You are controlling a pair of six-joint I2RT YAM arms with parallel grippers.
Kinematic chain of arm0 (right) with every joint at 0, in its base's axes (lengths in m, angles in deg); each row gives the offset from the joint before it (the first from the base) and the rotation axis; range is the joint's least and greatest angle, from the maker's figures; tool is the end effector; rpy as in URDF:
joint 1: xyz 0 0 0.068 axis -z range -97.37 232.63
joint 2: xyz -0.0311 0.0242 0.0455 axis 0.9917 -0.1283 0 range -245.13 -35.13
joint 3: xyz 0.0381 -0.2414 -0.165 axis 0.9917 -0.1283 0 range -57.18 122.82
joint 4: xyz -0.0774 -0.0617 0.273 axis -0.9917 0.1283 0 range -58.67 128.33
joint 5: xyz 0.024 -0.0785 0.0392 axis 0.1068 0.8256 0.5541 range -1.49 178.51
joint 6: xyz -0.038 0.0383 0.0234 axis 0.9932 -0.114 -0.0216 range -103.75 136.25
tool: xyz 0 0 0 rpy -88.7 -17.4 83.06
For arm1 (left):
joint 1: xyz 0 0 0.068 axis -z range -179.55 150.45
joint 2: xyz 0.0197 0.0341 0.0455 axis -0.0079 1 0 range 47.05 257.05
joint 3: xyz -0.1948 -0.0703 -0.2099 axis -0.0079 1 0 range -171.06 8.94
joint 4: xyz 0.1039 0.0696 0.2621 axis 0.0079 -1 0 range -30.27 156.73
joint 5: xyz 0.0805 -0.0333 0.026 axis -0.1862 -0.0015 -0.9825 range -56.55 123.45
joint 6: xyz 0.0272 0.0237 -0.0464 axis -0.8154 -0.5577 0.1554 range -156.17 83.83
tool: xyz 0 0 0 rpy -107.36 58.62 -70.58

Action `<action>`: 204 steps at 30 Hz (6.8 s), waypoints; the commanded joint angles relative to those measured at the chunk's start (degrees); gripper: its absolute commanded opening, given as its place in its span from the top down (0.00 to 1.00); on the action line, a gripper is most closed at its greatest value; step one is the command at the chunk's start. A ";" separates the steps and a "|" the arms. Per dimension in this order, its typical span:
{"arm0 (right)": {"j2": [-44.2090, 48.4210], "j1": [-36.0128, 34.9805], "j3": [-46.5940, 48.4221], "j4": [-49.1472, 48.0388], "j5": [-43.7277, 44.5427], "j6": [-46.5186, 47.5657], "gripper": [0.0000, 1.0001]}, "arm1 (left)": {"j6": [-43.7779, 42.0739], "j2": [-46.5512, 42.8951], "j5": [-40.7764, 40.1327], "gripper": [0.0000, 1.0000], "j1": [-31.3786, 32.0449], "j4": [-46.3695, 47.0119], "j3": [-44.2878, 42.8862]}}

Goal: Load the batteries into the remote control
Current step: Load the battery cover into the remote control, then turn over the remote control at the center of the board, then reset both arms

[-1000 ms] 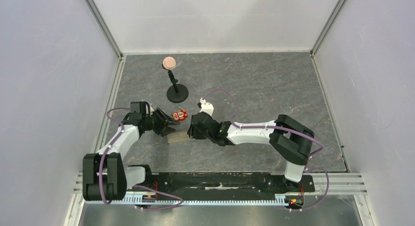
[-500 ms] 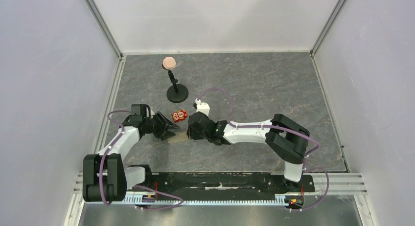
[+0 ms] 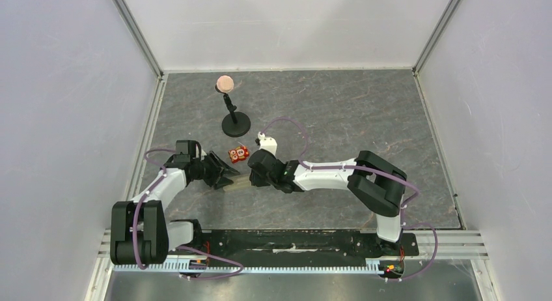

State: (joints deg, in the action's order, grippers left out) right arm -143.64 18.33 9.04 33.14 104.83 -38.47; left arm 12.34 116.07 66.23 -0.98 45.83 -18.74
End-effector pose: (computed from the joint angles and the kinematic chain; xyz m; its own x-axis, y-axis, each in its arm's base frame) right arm 0.2006 0.3895 0.1644 -0.8089 0.1261 -0.5743 -0.2025 0.8572 0.4734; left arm 0.2156 -0.0177 0.1470 -0.7592 -0.6489 0.0502 -0.5094 0.5444 -0.6664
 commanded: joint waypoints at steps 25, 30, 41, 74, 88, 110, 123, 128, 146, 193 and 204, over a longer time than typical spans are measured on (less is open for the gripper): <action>-7.75 -3.11 10.20 11.25 5.96 11.47 0.88 | -2.26 1.24 -0.56 0.49 -0.06 2.30 -0.33; -10.01 -3.93 11.19 15.32 8.93 13.25 0.88 | -2.32 1.27 -0.64 0.49 -0.06 2.23 -0.54; 2.28 0.00 14.29 11.28 4.43 18.35 0.56 | -5.22 -2.00 -5.33 0.49 -0.08 -3.63 -7.26; -10.25 7.78 14.97 11.67 -37.95 82.42 0.19 | -8.67 -20.67 -24.22 0.17 -0.31 -20.61 -14.14; -15.61 8.16 20.45 17.20 -43.97 75.10 0.65 | -6.33 -18.26 -19.50 0.21 -0.37 -17.41 -13.41; -5.38 19.19 -3.66 -26.34 -66.17 9.93 0.72 | -7.47 -24.15 -11.26 0.24 -0.36 -8.94 -10.49; -12.71 20.07 -9.04 -98.50 -70.01 -49.91 0.74 | -4.81 -26.44 1.61 0.24 -0.33 2.35 -8.21; -11.84 20.08 -7.43 -98.07 -70.15 -51.24 0.74 | 0.63 -27.44 5.67 0.24 -0.31 12.45 -5.03; -12.44 19.32 -8.29 -94.63 -68.36 -52.31 0.68 | 9.83 -25.19 5.20 0.90 0.65 23.53 0.74; 70.33 20.70 -35.76 24.43 17.49 13.07 0.02 | -11.07 4.13 -41.42 0.20 27.73 -18.64 -18.45; 90.09 20.65 -24.15 38.82 35.40 15.58 0.02 | -10.89 -20.00 -44.63 0.18 27.73 -34.11 -29.17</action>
State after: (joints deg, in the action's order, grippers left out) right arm -57.72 38.99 -22.11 66.75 130.44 -25.00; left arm 2.18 103.61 25.79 26.58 20.21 -43.63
